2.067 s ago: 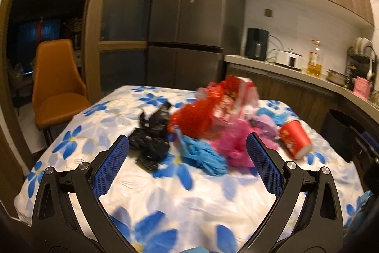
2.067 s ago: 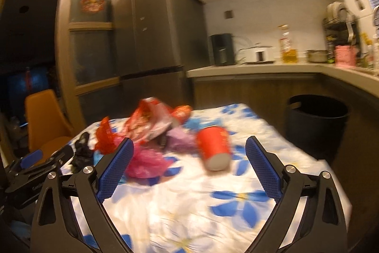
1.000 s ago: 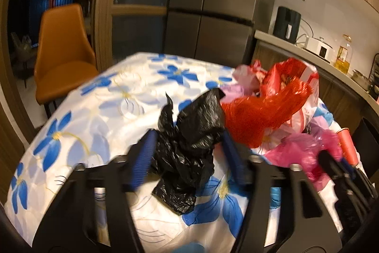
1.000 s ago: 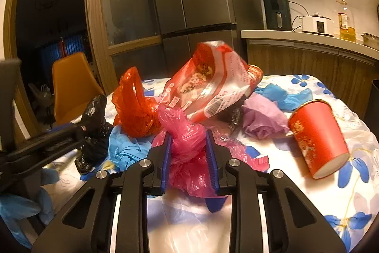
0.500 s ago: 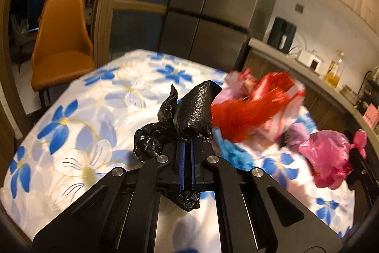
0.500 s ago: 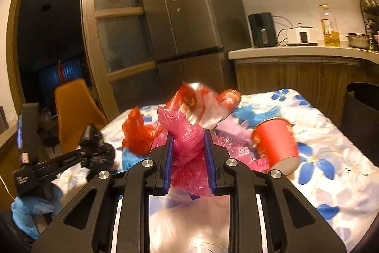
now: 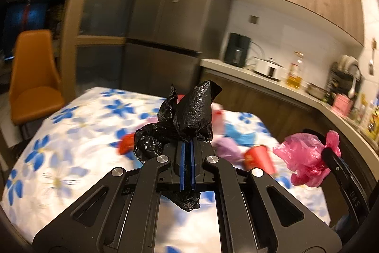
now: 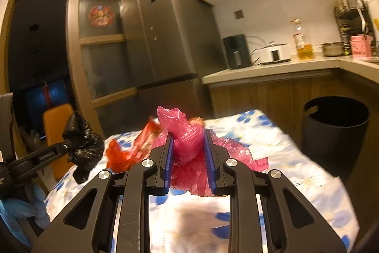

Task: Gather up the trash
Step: 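Carry the black and pink bags with both tools over the black bin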

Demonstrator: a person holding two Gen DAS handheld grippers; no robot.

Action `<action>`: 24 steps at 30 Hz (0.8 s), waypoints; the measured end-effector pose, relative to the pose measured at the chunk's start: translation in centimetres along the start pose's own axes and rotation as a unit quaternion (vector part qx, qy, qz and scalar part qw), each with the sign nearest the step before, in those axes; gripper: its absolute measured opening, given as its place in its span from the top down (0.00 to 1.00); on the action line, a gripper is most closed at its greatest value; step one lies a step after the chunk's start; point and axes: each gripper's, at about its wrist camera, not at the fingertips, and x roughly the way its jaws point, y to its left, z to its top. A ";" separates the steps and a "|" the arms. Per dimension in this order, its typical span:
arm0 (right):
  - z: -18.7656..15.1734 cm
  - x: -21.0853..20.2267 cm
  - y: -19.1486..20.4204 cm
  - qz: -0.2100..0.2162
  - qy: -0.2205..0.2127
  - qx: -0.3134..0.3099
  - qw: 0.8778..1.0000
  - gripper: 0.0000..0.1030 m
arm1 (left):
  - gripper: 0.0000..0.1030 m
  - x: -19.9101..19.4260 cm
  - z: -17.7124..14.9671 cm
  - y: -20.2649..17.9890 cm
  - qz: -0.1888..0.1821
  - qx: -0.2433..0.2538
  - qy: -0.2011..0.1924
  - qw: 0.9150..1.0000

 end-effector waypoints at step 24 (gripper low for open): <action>7.7 -3.7 -17.6 -0.210 -0.127 0.039 0.969 0.76 | 0.98 8.2 1.9 -27.1 -0.232 0.106 -0.015 0.967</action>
